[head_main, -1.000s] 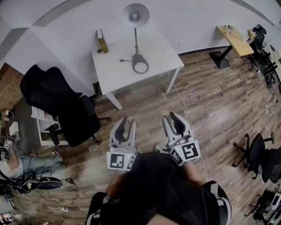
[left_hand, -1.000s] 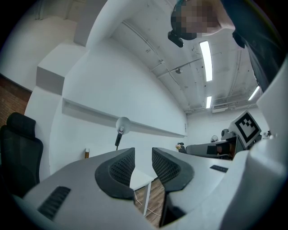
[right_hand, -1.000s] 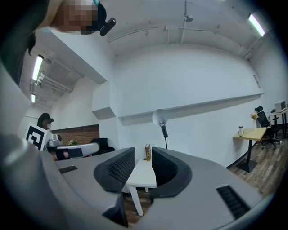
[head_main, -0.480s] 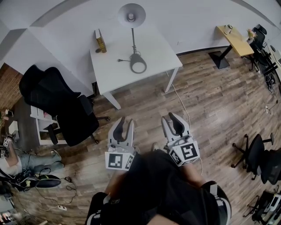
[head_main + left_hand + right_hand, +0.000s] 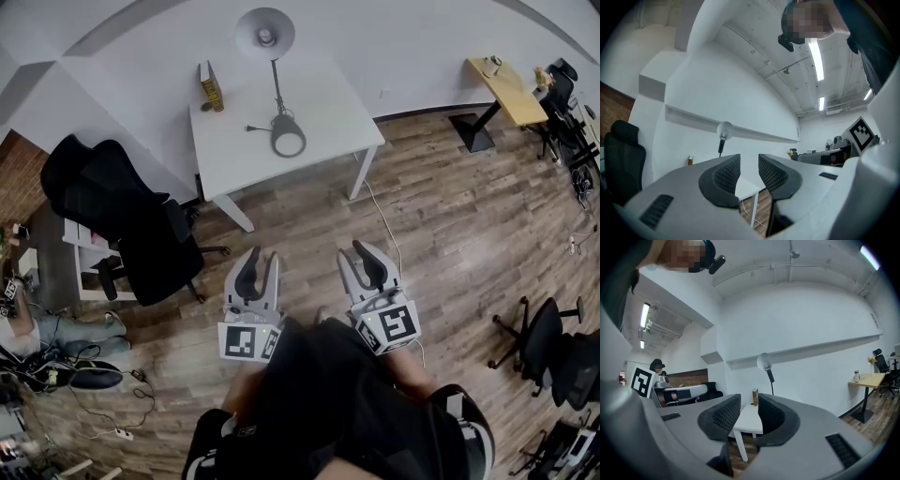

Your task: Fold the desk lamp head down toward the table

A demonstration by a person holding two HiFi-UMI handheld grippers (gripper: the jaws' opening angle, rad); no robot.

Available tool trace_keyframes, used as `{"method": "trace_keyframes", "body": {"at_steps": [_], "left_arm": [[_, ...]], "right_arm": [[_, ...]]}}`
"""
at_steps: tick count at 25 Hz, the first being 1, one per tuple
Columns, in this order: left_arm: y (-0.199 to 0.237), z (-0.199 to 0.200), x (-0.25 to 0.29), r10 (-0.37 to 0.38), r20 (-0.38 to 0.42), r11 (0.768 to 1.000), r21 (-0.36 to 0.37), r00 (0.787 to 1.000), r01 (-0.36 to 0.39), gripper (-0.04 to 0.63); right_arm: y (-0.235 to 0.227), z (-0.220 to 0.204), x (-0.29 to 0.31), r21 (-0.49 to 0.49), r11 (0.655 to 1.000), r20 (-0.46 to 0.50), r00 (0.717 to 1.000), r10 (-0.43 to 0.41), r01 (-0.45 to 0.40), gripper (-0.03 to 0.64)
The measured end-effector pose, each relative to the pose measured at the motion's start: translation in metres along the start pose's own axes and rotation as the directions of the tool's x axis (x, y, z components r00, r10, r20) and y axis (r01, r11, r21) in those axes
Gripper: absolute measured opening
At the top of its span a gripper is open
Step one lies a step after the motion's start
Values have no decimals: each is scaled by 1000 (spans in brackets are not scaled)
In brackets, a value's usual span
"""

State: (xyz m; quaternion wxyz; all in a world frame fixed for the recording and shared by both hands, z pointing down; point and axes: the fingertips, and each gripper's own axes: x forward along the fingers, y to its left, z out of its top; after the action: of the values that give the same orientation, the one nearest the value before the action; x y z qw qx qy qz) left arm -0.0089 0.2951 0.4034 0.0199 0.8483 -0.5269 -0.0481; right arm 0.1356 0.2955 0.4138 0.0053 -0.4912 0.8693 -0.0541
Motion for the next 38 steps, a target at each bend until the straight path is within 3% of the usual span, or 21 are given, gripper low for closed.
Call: {"method": "trace_keyframes", "body": {"at_steps": [8, 18, 38], "left_arm": [[-3, 3, 19, 30, 13, 999, 11, 999, -30, 118], [42, -7, 84, -1, 12, 1000, -9, 1000, 1, 120], [205, 5, 228, -103, 11, 994, -41, 995, 103, 126]], "right_arm": [[-23, 1, 9, 4, 1000, 3, 1000, 22, -22, 115], [-46, 0, 78, 1, 1000, -5, 1000, 2, -2, 115], [-69, 19, 288, 0, 997, -12, 997, -82, 82, 117]]}}
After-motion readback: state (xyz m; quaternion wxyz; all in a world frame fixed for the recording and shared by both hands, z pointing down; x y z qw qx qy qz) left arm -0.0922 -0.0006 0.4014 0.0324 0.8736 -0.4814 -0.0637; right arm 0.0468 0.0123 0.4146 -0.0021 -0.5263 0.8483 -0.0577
